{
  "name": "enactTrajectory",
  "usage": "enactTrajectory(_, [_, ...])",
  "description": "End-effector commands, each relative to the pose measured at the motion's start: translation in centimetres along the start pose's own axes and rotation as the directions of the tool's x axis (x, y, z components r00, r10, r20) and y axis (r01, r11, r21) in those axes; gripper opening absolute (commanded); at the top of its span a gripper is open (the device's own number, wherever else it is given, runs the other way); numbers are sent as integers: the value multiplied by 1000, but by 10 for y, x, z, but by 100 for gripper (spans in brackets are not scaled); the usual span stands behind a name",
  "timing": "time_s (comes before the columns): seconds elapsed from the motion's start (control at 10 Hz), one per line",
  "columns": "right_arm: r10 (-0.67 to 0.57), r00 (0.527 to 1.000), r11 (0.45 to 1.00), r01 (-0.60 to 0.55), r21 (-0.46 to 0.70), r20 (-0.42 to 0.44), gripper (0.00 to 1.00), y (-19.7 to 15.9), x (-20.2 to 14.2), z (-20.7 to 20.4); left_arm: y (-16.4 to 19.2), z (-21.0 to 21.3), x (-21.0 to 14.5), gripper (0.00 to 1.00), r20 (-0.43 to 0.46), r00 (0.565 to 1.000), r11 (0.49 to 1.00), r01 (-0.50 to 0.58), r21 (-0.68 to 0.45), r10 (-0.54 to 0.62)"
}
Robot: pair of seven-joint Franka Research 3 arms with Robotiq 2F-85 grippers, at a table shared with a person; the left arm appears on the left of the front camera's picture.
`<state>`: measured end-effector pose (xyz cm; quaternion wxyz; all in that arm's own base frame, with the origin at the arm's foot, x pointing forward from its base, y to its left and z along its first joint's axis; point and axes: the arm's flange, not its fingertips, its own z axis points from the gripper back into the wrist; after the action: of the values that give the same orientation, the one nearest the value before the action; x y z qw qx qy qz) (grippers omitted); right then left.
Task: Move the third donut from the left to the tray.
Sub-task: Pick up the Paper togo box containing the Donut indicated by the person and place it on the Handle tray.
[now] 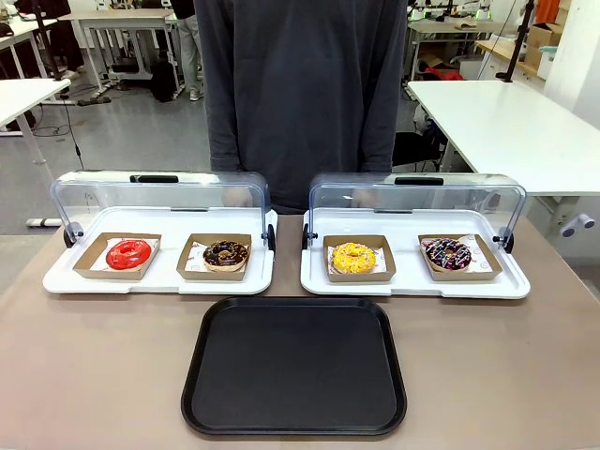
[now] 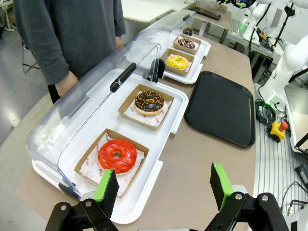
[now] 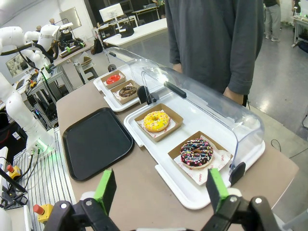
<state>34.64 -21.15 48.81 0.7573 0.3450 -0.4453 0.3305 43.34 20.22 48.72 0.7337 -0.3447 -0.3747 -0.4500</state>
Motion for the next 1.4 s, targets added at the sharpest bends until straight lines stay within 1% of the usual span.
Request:
enactTrajectory(0.0, [17, 1000, 1000, -17, 2, 26, 100, -2, 2, 0, -1, 0, 0, 100, -4, 1000, 1000, -5, -4, 5])
enactTrajectory(1.3, [17, 1000, 1000, -17, 2, 26, 100, -2, 2, 0, -1, 0, 0, 100, -4, 1000, 1000, -5, -4, 5])
